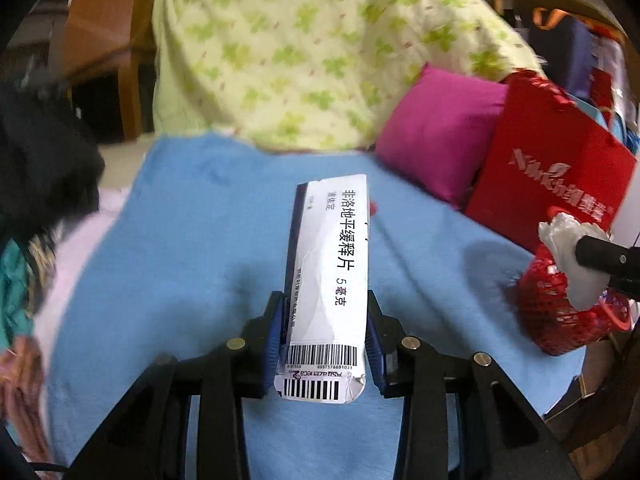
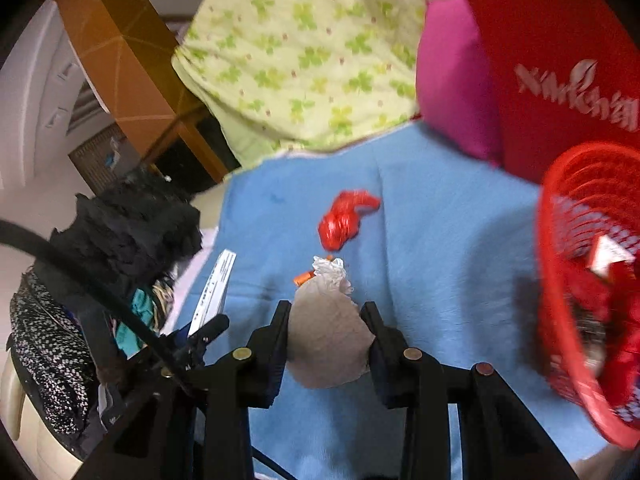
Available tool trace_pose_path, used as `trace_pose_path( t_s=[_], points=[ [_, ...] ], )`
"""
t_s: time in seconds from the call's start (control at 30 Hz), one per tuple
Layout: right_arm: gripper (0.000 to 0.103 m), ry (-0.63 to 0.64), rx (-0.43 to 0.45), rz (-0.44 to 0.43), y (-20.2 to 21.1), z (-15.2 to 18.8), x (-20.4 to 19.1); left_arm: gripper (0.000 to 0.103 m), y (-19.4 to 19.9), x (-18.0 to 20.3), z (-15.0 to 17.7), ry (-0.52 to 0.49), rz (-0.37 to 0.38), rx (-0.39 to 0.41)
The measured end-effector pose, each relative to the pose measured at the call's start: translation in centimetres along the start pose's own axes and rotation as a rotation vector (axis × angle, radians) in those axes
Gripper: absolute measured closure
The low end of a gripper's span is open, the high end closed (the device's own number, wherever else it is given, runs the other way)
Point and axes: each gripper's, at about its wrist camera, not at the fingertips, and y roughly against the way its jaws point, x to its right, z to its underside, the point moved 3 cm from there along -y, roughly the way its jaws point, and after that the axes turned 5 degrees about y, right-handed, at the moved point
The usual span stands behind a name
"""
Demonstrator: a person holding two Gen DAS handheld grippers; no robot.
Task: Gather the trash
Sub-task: 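Lift the medicine box with the left tool while the right tool carries the tissue over the basket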
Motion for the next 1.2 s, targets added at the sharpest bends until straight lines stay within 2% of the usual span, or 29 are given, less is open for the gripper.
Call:
trace_pose_path(
  t_s=[0.27, 0.6, 0.8, 1.2],
  points=[
    [0.066, 0.063, 0.133, 0.022, 9.4, 0.3, -1.2, 0.064, 8.1, 6.5, -2.1, -0.134, -0.03, 0.139],
    [0.066, 0.129, 0.284, 0.052, 17.8, 0.8, -2.8, 0.063, 14.6, 9.6, -3.0, -0.198, -0.058, 0.257],
    [0.066, 0.14, 0.344, 0.056, 20.6, 0.7, -3.1, 0.063, 16.4, 11.3, -3.1, -0.226, -0.041, 0.286],
    [0.066, 0.13, 0.404, 0.064, 22.8, 0.6, -2.4, 0.063, 17.4, 13.6, -2.9, -0.259, -0.01, 0.29]
  ],
)
